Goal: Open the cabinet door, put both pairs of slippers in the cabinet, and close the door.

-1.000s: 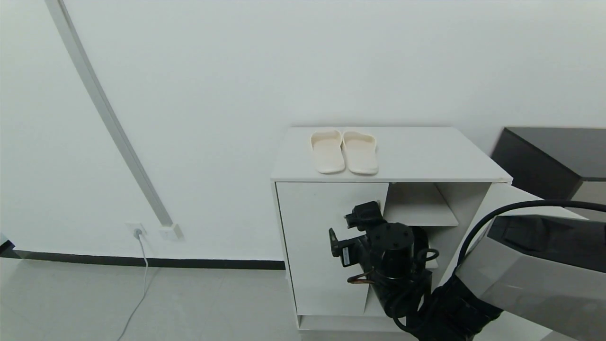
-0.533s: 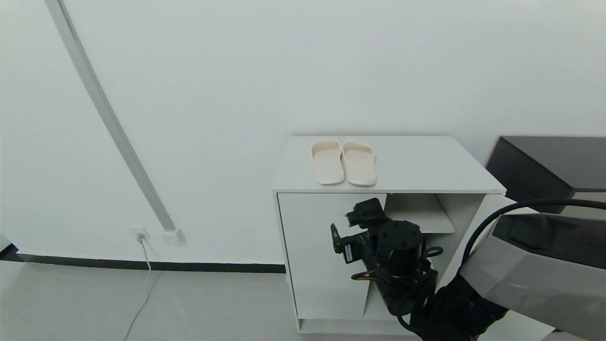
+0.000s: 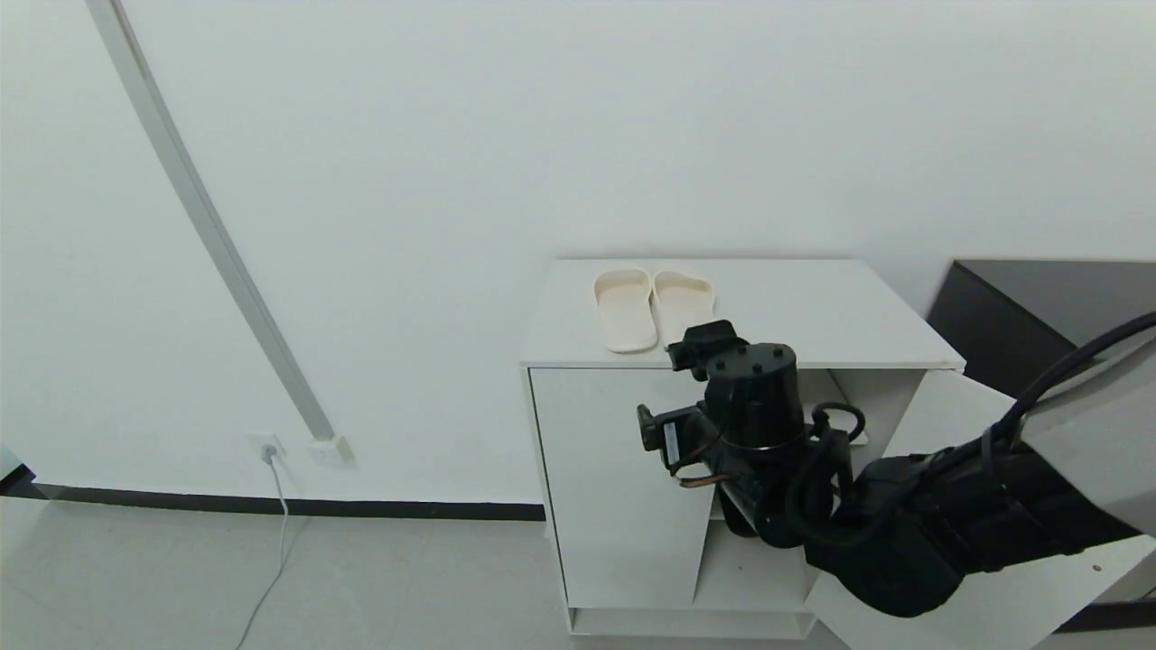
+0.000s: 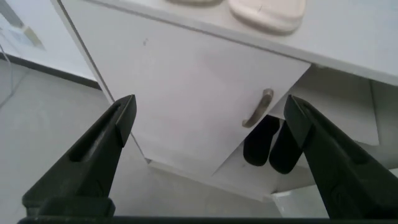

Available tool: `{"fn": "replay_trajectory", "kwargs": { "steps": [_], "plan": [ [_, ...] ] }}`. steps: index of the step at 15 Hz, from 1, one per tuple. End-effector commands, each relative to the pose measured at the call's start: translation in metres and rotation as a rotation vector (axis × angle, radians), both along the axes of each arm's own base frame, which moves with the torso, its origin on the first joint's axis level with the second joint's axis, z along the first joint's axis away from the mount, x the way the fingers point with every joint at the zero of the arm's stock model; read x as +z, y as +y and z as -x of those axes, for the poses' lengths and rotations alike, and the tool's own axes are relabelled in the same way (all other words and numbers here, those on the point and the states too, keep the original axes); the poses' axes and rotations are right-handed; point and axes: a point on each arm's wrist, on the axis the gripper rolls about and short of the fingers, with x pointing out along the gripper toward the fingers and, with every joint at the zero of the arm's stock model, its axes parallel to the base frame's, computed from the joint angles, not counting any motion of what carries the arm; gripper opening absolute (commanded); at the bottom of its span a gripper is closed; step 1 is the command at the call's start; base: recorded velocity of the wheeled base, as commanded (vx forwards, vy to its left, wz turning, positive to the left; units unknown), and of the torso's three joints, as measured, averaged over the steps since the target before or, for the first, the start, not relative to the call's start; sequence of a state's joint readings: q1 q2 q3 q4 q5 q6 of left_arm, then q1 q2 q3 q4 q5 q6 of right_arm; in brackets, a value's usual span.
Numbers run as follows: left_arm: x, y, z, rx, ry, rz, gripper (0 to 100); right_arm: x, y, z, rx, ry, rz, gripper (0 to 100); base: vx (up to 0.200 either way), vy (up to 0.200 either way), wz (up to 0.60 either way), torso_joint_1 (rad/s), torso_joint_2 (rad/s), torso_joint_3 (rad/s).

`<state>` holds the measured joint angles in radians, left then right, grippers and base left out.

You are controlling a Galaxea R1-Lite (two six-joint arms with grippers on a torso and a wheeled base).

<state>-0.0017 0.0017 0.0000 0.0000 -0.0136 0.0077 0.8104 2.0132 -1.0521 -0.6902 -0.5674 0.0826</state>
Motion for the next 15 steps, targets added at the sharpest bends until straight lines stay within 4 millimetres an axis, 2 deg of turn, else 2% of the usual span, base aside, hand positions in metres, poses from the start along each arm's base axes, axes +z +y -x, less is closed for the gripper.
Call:
{"fn": "replay_trajectory", "kwargs": {
  "steps": [1, 3, 7, 12, 15],
  "plan": [
    [0.000, 0.000, 0.000, 0.000, 0.000, 0.000, 0, 0.039, 0.001, -0.001, -0.018, -0.035, -0.085, 100, 0.000, 0.000, 0.00, 0.000, 0.00, 0.000],
    [0.000, 0.000, 0.000, 0.000, 0.000, 0.000, 0, 0.042, 0.006, -0.012, -0.045, -0.010, -0.111, 100, 0.000, 0.000, 0.00, 0.000, 0.00, 0.000],
    [0.000, 0.000, 0.000, 0.002, 0.000, 0.000, 0, 0.025, 0.015, -0.029, -0.066, 0.008, -0.100, 100, 0.000, 0.000, 0.00, 0.000, 0.00, 0.000],
    [0.000, 0.000, 0.000, 0.000, 0.001, 0.002, 0, 0.023, 0.018, -0.035, -0.075, 0.002, -0.102, 100, 0.000, 0.000, 0.00, 0.000, 0.00, 0.000],
    [0.000, 0.000, 0.000, 0.000, 0.001, 0.003, 0, 0.025, 0.015, -0.038, -0.092, -0.007, -0.108, 100, 0.200, 0.000, 0.00, -0.004, 0.00, 0.002]
  ]
}}
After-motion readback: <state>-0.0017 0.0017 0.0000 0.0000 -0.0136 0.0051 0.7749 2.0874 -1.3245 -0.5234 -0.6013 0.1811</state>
